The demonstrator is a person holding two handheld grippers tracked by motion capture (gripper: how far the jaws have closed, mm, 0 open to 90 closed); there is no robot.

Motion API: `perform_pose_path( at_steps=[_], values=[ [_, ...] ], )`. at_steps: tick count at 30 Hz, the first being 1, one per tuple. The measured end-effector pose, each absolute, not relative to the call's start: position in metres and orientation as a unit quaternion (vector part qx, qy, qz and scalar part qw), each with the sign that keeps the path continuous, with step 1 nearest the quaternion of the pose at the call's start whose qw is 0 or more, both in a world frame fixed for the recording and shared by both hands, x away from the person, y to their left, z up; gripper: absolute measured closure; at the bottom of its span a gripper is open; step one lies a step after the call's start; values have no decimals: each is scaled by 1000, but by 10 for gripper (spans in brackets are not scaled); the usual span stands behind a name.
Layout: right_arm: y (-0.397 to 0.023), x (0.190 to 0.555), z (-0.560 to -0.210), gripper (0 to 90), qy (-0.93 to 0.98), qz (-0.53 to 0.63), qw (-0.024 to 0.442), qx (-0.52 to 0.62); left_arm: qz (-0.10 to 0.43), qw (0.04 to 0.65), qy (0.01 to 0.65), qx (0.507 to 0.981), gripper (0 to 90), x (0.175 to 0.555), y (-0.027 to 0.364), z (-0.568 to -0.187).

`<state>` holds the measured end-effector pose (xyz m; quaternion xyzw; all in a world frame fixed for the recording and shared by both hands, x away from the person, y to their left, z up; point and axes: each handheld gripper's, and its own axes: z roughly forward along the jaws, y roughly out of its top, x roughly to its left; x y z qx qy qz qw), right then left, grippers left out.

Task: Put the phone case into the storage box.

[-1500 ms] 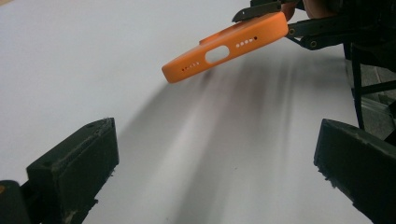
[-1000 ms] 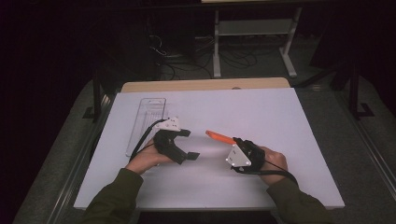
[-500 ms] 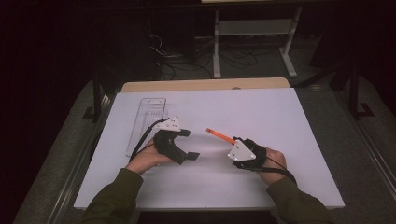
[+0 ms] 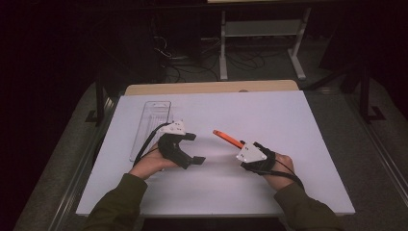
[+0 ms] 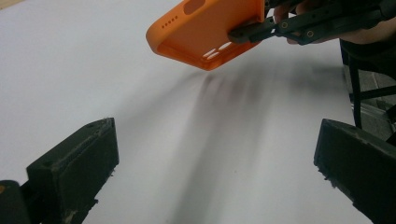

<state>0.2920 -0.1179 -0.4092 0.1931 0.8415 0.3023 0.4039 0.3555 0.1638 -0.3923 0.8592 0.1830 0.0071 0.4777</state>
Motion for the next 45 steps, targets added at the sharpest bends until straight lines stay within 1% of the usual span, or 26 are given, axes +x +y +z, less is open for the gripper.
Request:
perform_pose_path(
  at_steps=[6,15,26,35,45],
  values=[
    [-120,294,-408,816,840,316,389,207,8,478,187,859,0,355,163,-393],
    [-125,297,-406,816,834,346,354,245,4,479,191,857,0,355,163,-392],
    [-131,302,-406,816,824,370,329,274,5,477,190,858,0,355,163,-392],
    [-135,306,-406,816,808,404,284,320,6,479,189,857,0,355,163,-393],
    [-144,310,-405,815,790,432,255,352,8,483,190,855,0,355,162,-393]
  ],
)
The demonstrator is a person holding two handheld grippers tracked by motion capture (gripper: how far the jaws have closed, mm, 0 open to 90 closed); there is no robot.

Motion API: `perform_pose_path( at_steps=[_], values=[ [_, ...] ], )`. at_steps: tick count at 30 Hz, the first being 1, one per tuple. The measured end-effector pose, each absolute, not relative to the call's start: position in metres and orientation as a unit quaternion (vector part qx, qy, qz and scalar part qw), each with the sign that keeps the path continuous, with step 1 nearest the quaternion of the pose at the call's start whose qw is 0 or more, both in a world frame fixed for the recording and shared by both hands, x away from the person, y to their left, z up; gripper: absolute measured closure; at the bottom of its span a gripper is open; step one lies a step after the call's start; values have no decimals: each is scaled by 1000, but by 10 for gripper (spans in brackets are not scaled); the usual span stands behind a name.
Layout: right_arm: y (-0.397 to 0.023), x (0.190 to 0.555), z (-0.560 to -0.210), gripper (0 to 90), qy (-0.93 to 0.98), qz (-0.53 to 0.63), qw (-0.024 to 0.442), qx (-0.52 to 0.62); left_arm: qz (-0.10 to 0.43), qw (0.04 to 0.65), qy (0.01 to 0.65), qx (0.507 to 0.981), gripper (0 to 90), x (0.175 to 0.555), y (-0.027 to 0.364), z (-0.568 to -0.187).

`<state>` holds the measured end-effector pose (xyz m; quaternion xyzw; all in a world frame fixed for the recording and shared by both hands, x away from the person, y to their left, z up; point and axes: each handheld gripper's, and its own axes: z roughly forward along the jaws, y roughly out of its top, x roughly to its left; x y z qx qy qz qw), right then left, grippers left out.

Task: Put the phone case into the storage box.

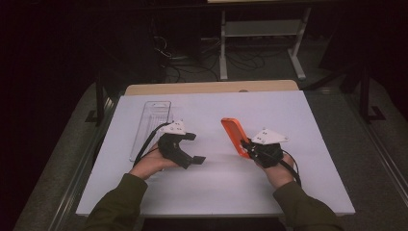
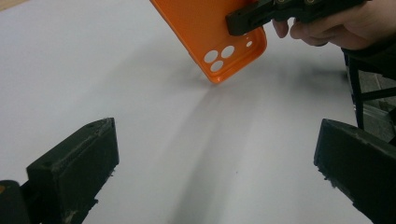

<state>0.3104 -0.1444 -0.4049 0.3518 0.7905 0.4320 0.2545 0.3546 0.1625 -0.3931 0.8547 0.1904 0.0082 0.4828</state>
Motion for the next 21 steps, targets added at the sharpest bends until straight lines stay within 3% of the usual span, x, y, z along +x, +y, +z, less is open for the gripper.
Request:
perform_pose_path(
  at_steps=[11,21],
  values=[
    [-149,313,-406,815,765,463,227,387,32,496,203,844,0,354,162,-389],
    [-146,312,-407,816,760,463,234,392,65,492,226,838,0,354,154,-380]
  ],
)
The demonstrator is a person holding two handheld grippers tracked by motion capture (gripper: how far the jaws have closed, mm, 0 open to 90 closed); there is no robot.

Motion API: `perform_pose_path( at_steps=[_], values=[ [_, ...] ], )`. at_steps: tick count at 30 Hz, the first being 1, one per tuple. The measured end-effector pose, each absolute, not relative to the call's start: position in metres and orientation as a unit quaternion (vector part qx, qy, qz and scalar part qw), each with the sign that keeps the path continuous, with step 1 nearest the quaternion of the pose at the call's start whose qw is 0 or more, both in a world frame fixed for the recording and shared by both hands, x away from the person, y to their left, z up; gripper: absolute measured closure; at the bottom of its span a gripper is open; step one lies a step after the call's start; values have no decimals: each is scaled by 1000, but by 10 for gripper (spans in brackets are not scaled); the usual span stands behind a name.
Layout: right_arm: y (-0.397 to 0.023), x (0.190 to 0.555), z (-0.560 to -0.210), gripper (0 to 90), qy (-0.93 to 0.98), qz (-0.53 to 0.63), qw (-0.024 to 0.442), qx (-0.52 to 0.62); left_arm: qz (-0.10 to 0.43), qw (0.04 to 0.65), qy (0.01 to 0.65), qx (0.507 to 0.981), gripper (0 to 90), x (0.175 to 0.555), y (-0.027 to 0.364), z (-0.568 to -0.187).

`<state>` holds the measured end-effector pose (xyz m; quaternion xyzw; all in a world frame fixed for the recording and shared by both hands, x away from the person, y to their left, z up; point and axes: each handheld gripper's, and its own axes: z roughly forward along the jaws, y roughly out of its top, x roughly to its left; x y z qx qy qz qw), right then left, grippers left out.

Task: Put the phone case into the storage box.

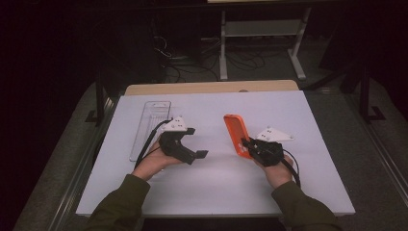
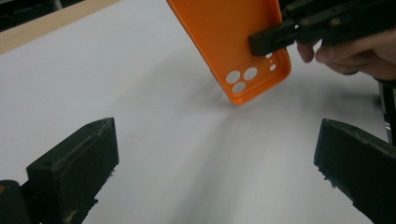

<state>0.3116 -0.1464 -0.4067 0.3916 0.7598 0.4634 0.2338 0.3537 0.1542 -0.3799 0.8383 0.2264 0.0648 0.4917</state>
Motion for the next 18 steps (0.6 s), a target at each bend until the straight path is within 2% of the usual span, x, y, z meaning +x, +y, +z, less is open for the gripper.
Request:
perform_pose_path(
  at_steps=[11,18],
  values=[
    [-139,309,-407,816,759,463,238,391,74,511,254,818,0,357,153,-373],
    [-136,309,-406,816,758,463,241,390,62,516,268,811,0,358,148,-374]
  ],
)
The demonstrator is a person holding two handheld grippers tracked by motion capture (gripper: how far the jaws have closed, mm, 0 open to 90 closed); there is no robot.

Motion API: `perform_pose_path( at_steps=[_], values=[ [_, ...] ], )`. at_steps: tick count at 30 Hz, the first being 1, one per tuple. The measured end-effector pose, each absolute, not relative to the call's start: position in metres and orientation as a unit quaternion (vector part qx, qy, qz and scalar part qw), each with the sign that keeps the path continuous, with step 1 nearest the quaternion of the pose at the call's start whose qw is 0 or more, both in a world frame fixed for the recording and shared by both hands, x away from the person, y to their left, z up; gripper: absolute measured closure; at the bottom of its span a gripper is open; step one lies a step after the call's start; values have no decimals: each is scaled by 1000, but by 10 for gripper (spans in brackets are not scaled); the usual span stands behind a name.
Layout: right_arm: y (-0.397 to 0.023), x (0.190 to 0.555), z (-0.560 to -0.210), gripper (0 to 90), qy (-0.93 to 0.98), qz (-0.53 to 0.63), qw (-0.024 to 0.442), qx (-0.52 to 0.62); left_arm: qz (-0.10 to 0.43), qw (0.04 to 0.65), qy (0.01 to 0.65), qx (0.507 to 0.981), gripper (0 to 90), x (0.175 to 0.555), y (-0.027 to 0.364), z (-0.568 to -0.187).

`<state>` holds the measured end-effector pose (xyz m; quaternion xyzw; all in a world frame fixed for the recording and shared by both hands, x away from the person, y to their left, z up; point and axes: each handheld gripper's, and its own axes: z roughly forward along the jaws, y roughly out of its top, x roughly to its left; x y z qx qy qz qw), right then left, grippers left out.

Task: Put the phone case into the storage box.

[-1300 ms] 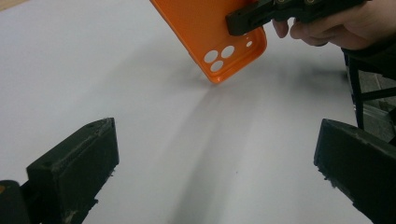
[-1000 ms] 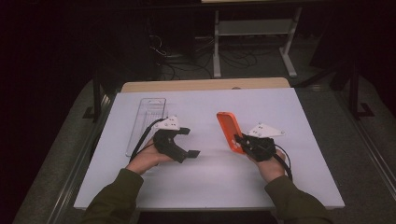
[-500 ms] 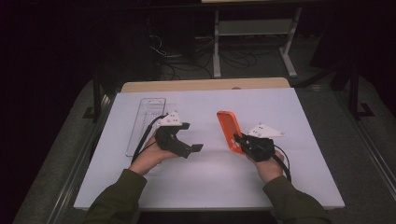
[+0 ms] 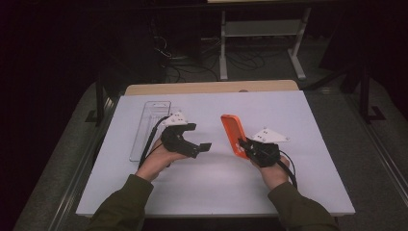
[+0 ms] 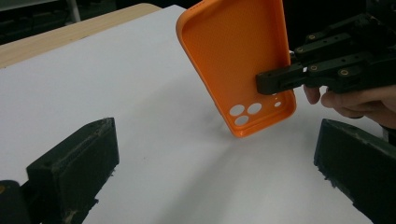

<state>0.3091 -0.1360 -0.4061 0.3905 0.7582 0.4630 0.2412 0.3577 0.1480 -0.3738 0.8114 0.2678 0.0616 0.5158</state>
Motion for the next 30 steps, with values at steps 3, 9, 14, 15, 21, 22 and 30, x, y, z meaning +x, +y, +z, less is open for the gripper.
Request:
perform_pose_path(
  at_steps=[3,9,14,15,21,22,30],
  values=[
    [-133,309,-406,816,757,463,244,391,61,517,273,809,0,358,147,-373],
    [-128,308,-406,815,758,462,242,391,71,519,275,806,0,357,144,-370],
    [-125,309,-406,815,758,464,243,387,76,521,281,803,0,358,142,-370],
    [-123,308,-405,816,758,466,241,388,75,522,284,801,0,358,142,-370],
    [-117,308,-405,816,761,469,239,380,73,526,288,797,0,359,138,-371],
    [-117,307,-405,815,760,470,238,380,72,526,289,797,0,359,137,-371],
    [-110,306,-405,815,763,475,233,371,69,536,302,785,0,362,138,-371]
  ],
)
